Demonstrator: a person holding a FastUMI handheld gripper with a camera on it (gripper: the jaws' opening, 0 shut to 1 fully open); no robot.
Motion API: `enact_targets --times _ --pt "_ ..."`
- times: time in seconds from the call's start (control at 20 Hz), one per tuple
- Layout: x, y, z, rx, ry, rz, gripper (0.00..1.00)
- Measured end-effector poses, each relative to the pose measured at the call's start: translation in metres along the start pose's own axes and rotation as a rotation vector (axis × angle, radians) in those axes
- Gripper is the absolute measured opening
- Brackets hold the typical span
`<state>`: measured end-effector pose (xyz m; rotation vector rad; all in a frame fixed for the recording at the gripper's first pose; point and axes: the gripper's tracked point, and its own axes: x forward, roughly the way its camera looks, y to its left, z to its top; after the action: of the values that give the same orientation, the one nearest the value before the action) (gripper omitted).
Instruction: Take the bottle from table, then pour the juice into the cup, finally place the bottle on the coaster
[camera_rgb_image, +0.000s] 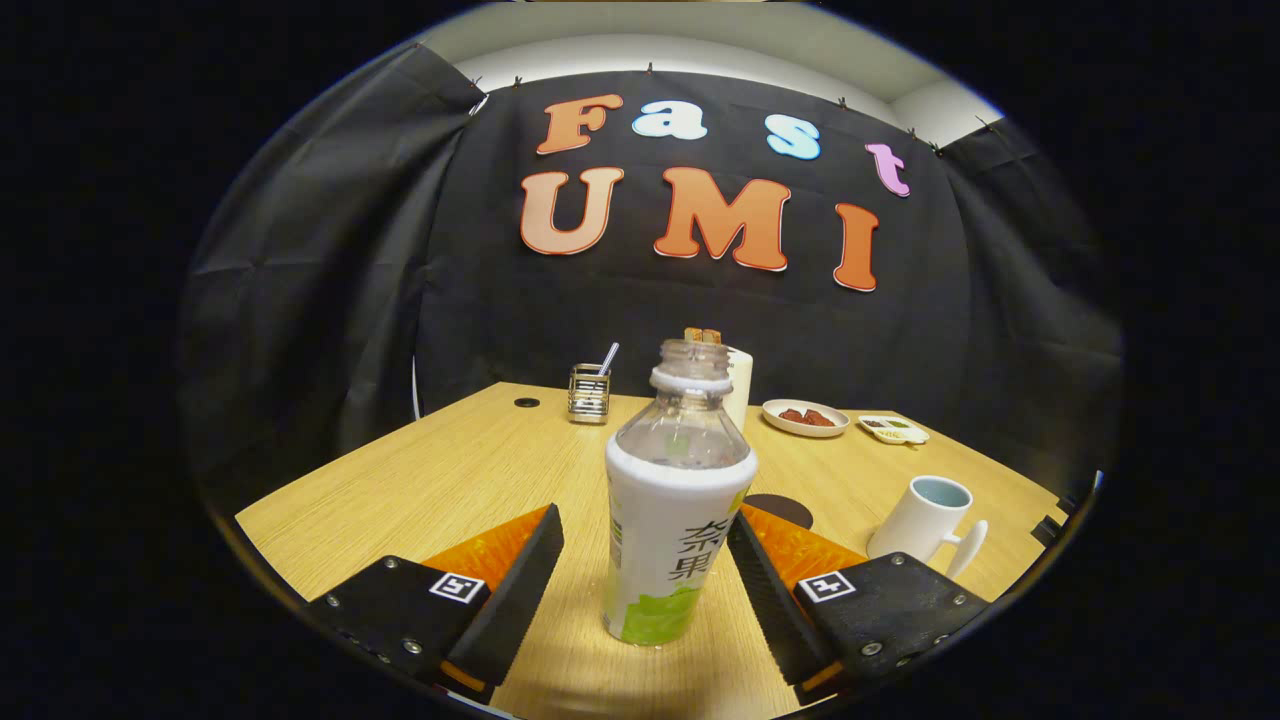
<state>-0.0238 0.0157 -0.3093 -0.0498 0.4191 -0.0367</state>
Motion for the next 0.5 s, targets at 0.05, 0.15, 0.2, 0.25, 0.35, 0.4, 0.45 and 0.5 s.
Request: enact_targets --times 0.05,0.15,0.2,0.25,0.35,0.4,0.45,0.5 --pt "0.002 0.001 -0.006 0.001 0.019 0.006 0.98" --pt "0.004 0.001 -0.012 -0.001 0.033 0.011 0.95" --pt "0.005 0.001 -0.013 -0.006 0.030 0.014 0.94" --pt "0.008 0.001 -0.012 -0.004 0.026 0.019 0.92" --pt "0.010 0.003 -0.011 0.007 0.014 0.034 0.88" --pt "0.012 0.004 -0.013 0.016 0.010 0.039 0.86" --pt "0.013 0.006 -0.012 0.033 0.005 0.051 0.76" --pt "0.014 0.007 -0.011 0.049 0.004 0.054 0.67"
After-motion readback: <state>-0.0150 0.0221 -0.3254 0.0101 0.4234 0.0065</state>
